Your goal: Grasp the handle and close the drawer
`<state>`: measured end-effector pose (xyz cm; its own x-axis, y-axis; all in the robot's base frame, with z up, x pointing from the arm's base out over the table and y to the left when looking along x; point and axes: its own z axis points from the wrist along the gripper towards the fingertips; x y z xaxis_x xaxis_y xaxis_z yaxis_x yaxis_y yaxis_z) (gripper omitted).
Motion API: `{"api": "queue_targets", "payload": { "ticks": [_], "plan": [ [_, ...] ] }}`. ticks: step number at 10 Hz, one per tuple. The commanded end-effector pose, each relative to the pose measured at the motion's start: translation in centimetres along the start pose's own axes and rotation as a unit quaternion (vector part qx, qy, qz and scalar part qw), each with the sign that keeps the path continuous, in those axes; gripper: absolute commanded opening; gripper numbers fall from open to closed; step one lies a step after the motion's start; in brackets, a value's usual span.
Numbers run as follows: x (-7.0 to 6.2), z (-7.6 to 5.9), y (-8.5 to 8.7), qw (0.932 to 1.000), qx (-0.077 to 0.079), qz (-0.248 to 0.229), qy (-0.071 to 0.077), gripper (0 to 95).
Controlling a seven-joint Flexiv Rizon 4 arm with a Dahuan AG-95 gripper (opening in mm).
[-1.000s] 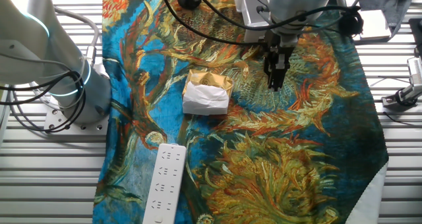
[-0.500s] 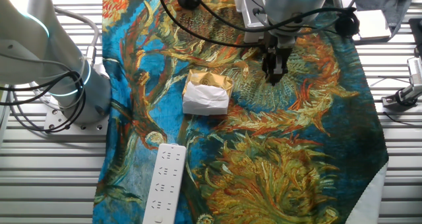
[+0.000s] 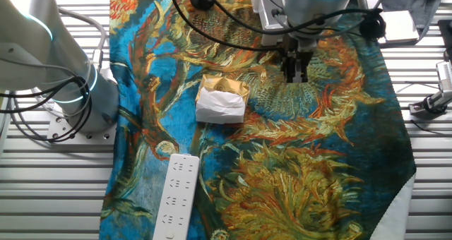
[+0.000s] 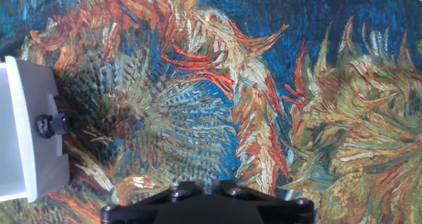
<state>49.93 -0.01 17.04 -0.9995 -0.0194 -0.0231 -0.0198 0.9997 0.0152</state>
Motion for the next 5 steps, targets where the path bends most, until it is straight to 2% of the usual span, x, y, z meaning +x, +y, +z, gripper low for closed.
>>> {"api": "queue_targets", "payload": {
  "ticks": [1,5],
  "plan": [
    [-0.07,0.04,0.01,1.0,0.0,0.0,0.001,0.0],
    [-0.07,0.04,0.01,1.0,0.0,-0.006,0.001,0.0]
  ]
}}
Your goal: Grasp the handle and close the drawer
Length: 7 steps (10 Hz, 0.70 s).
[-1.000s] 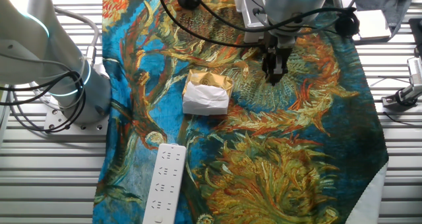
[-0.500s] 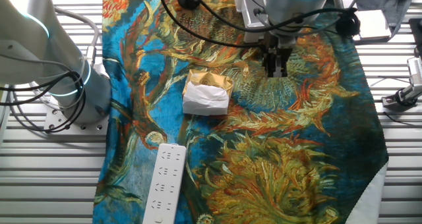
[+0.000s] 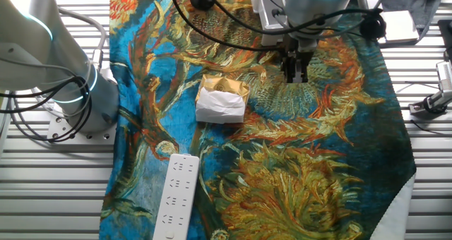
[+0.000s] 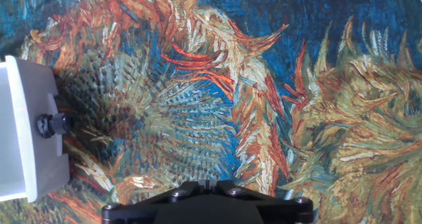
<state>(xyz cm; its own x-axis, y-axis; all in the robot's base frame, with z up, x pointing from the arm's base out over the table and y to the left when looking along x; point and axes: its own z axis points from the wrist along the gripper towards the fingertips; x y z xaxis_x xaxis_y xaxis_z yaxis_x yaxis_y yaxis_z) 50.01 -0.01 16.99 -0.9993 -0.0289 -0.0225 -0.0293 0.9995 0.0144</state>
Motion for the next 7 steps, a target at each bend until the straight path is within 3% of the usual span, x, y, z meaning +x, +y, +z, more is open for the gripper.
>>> {"api": "queue_targets", "payload": {
  "ticks": [1,3,5,7],
  "plan": [
    [0.02,-0.01,0.01,1.0,0.0,-0.009,0.0,0.0],
    [0.06,0.0,0.01,0.9975,-0.001,-0.071,0.0,0.0],
    [0.41,0.02,-0.04,0.9892,0.007,-0.146,0.009,0.0],
    [0.41,0.03,-0.05,0.973,0.014,-0.23,0.009,0.0]
  ]
}}
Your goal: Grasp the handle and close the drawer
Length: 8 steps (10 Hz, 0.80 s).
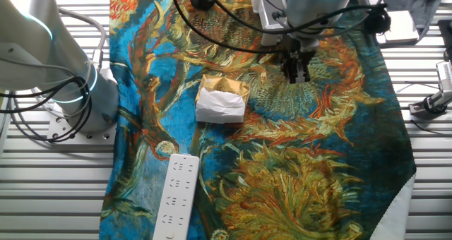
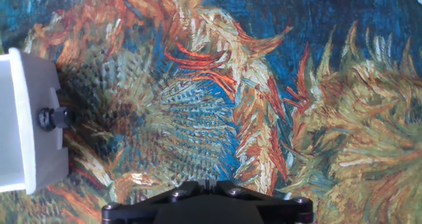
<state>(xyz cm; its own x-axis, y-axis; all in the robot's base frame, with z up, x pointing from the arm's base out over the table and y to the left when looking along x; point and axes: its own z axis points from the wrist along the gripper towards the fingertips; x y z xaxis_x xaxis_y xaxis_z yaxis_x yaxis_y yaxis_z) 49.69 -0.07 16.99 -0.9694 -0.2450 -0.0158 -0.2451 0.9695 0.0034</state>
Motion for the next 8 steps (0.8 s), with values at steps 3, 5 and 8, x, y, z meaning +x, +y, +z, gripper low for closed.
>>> {"api": "queue_targets", "payload": {
  "ticks": [3,5,8],
  "plan": [
    [0.1,0.0,0.0,0.9783,0.009,-0.207,0.002,0.0],
    [-0.1,0.4,0.0,0.9551,0.014,-0.296,0.003,0.0],
    [-2.1,1.2,-0.1,0.9239,0.016,-0.382,0.002,0.0]
  ]
}}
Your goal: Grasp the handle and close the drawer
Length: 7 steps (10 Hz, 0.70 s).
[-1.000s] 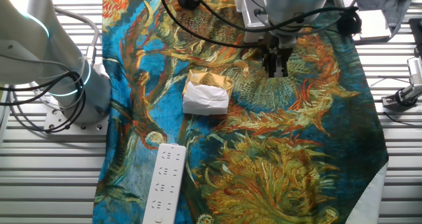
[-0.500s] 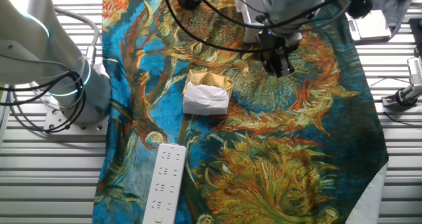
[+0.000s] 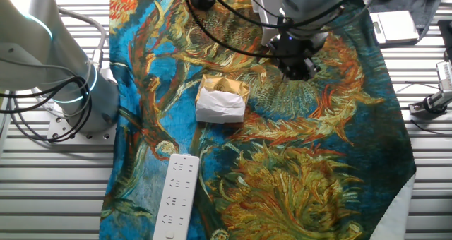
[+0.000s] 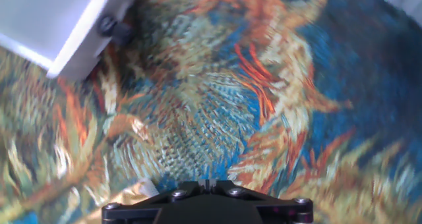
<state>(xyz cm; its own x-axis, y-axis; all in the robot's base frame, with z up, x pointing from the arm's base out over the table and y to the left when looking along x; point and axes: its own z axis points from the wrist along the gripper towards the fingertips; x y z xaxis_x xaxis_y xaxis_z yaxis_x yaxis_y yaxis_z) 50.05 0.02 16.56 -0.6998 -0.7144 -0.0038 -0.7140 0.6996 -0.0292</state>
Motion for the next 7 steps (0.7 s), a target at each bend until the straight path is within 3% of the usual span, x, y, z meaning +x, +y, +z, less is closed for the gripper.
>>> {"api": "queue_targets", "payload": {
  "ticks": [1,3,4,7],
  "plan": [
    [-2.4,1.0,-2.0,0.9882,0.009,-0.153,-0.009,0.0],
    [-4.1,1.6,-3.4,0.9781,0.018,-0.205,-0.03,0.0],
    [-5.2,1.6,-4.1,0.9735,0.017,-0.226,-0.031,0.0],
    [-8.1,1.7,-4.8,0.9682,0.013,-0.249,-0.02,0.0]
  ]
}}
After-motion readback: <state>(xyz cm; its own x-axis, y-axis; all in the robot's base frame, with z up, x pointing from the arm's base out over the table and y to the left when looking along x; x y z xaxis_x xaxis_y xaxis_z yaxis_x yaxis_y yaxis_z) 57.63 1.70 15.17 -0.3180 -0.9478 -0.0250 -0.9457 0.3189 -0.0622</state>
